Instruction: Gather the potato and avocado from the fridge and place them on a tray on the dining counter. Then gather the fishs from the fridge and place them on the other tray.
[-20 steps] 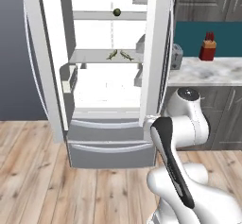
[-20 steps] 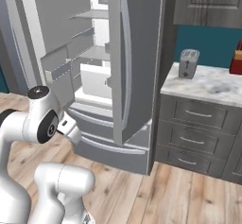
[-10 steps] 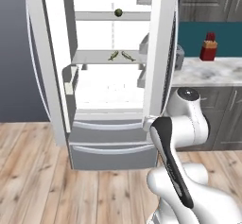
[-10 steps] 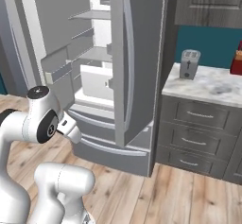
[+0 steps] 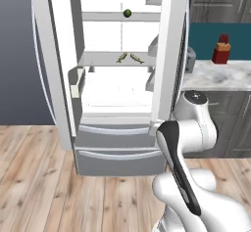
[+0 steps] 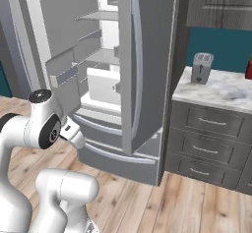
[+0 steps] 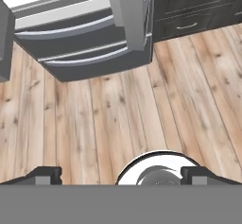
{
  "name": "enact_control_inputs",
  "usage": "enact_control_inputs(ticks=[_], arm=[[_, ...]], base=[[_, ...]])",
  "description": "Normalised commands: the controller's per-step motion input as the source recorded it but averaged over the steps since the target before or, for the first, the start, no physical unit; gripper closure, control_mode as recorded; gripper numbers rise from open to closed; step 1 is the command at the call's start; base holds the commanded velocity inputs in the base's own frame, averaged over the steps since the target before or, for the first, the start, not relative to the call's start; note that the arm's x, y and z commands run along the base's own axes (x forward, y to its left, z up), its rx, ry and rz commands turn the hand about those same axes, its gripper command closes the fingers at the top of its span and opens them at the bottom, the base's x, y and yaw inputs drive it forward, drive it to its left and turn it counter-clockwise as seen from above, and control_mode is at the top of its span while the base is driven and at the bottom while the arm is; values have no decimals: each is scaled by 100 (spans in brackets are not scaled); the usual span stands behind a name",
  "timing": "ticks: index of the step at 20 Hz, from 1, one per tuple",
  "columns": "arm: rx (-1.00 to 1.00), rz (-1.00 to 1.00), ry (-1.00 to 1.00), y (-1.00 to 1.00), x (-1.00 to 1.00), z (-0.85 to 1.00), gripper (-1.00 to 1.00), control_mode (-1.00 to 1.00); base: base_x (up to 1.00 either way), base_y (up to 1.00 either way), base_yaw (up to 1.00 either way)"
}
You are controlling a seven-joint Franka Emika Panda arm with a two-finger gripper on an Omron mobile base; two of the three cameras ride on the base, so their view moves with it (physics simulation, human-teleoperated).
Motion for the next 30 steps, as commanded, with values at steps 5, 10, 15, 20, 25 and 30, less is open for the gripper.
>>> enact_control_inputs(ticks=[5,10,15,20,25,30], arm=[[0,0,0,0,0,0,-100,100],[0,0,0,0,0,0,-100,100],[0,0,0,0,0,0,-100,100],[0,0,0,0,0,0,-100,100],[0,0,0,0,0,0,-100,100],[0,0,0,0,0,0,-100,100]], base=[[3,0,32],[7,0,41],[46,0,28],[81,0,17],[41,0,4],[25,19,-11]])
